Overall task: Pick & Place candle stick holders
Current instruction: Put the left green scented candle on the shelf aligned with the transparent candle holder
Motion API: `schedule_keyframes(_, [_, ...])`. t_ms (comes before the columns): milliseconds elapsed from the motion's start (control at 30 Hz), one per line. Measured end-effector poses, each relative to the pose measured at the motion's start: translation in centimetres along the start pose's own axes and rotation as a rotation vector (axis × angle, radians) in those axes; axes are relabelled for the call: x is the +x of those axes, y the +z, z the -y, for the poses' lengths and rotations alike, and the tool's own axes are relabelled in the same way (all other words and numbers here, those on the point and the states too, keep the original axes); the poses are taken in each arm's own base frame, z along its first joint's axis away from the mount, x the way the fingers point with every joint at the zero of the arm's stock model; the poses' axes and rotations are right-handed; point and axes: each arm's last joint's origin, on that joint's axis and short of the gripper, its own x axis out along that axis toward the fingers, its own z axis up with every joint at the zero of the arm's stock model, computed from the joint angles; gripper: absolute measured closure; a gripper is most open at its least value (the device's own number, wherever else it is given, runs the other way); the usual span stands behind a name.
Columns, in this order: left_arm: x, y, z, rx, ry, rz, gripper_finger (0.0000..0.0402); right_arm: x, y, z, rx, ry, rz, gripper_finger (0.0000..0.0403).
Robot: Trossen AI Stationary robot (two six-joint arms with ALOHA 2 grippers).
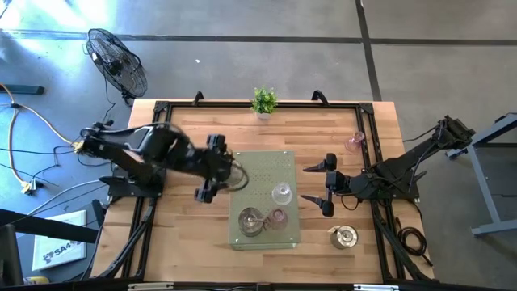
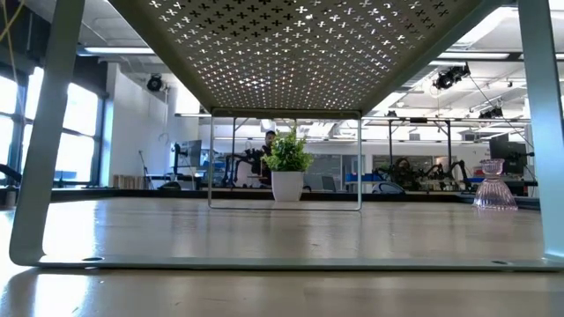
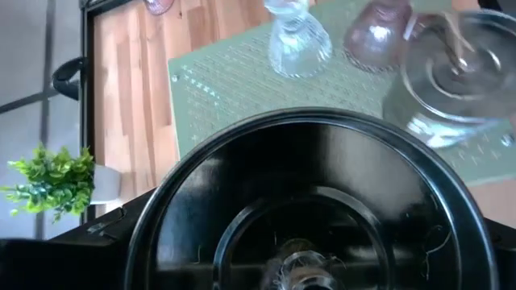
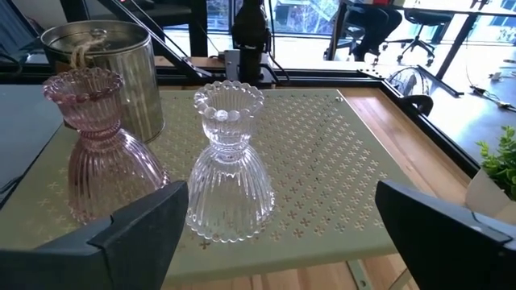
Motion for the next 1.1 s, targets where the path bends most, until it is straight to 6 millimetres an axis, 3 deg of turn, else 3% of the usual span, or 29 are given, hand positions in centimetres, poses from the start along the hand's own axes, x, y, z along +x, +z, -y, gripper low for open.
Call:
schedule_keyframes(133, [0.6,0.0,-2.1,-0.065,-0.06,0.002,0.0048,0.0,-0.2,0.0,-0.011,-0.001,-0.016,0.001])
schedule_keyframes(267, [1.8,0.2,-2.9,-0.112,-0.129,-0.01,0.0048,0.0,-0.3,0.0,-0.017,-0.002,-0.024,0.001])
schedule_keyframes(600, [6.6,0.7,-1.5,-0.076,-0.28,-0.162,0.0049,0.0,-0.4,0.0,-0.001,-0.005,-0.038,0.001])
schedule_keyframes(1100, [9.9,1.5,-0.5,-0.055,-0.41,-0.171,0.0049,0.3,-0.8,-0.2,-0.016,0.012,-0.064,0.001])
